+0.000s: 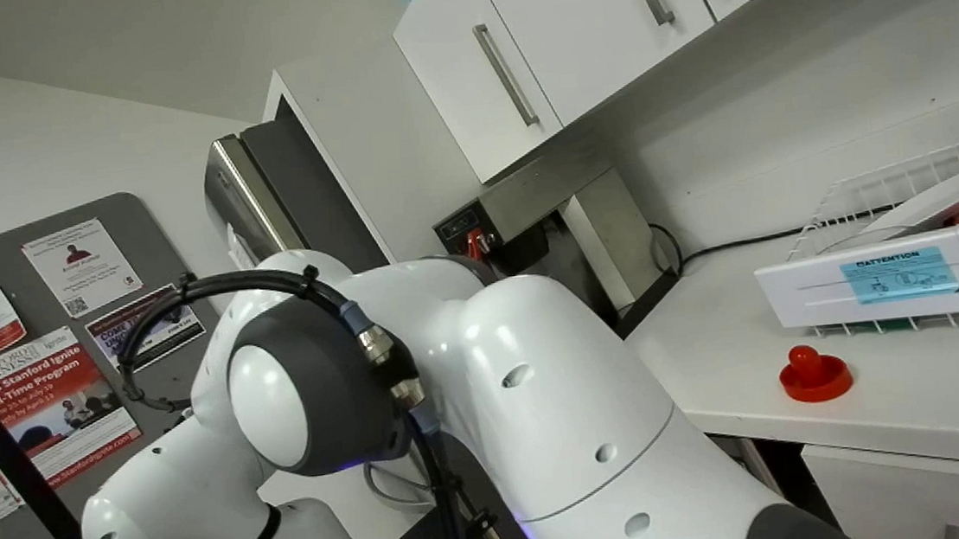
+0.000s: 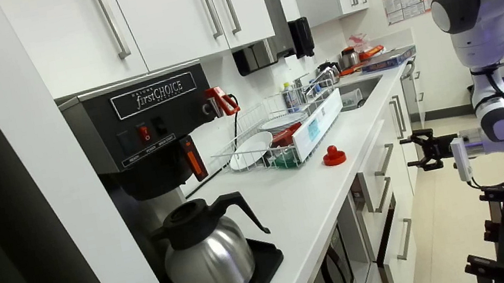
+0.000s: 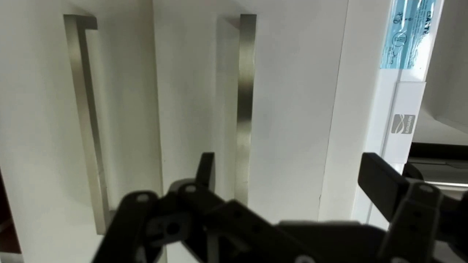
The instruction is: Open the topmost drawer
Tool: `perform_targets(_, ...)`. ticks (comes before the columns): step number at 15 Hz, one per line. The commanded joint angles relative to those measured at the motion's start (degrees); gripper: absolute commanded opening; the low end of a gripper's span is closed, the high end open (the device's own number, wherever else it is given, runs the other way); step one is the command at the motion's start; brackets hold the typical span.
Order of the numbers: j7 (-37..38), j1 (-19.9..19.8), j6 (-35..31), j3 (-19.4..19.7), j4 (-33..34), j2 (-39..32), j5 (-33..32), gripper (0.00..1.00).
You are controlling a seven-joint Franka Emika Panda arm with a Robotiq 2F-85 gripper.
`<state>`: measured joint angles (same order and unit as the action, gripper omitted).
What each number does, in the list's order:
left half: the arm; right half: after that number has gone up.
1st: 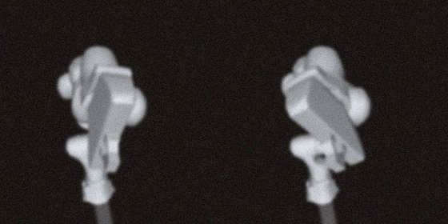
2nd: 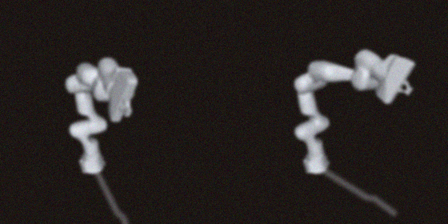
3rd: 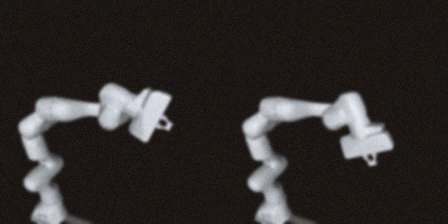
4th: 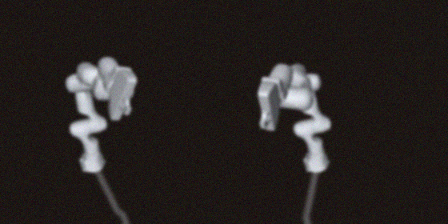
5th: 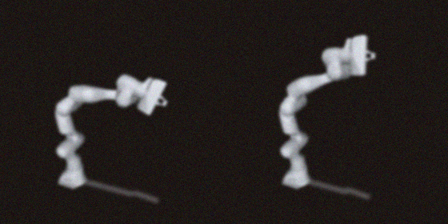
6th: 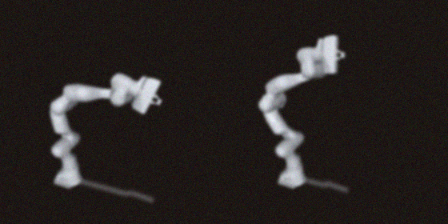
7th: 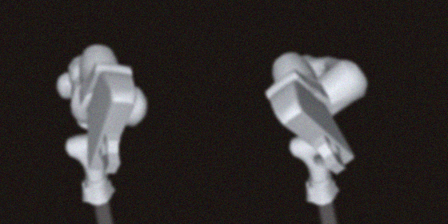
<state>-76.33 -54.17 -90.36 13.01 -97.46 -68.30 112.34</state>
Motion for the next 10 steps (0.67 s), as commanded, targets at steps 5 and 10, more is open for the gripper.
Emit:
perform_targets(5,-3.79,6.29,-0.03,0.45,-0.89,-1.52,9.72,1.00)
perform_targets(10,-3.84,9.25,-0.02,1.38,-0.19,-3.00,13.49,1.00)
